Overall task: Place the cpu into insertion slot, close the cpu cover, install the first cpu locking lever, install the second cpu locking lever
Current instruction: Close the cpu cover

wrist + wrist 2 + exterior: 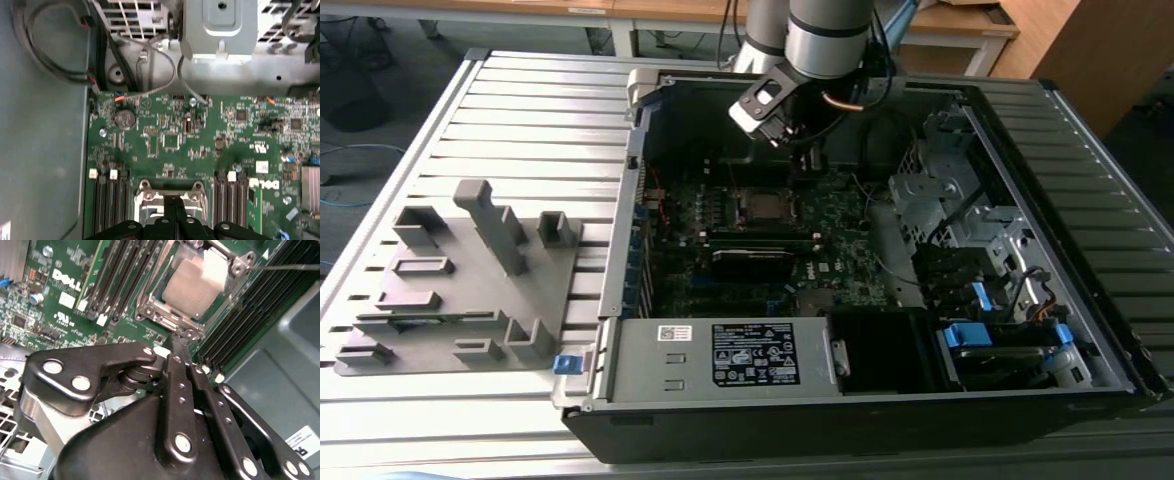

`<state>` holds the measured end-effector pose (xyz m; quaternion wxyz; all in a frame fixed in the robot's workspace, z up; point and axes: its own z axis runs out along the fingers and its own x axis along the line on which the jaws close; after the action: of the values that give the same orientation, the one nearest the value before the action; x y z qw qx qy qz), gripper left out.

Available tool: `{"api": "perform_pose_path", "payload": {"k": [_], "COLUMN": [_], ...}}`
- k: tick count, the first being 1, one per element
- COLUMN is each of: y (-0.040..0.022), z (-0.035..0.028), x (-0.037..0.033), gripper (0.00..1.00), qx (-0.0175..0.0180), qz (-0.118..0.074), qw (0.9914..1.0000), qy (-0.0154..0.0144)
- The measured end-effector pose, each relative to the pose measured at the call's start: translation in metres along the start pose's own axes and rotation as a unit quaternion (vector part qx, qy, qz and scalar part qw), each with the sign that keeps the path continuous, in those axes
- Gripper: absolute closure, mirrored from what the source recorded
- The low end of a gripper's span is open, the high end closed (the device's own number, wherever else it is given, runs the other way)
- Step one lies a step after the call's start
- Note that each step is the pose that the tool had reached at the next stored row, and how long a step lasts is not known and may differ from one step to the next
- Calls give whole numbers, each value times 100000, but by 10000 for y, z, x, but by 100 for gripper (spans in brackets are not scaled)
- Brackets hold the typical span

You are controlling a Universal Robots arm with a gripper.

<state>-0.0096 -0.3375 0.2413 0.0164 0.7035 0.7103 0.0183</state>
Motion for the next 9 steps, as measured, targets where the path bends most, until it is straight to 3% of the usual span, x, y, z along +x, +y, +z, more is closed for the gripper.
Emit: {"api": "perform_pose_path", "payload": {"k": [7,9], "y": [-10,-10], "z": [-1,2], "x": [0,-1], "gripper": [89,89], "qx": [25,392], "qz": [70,75], "qw": [100000,99999], "qy": [-3,9]}}
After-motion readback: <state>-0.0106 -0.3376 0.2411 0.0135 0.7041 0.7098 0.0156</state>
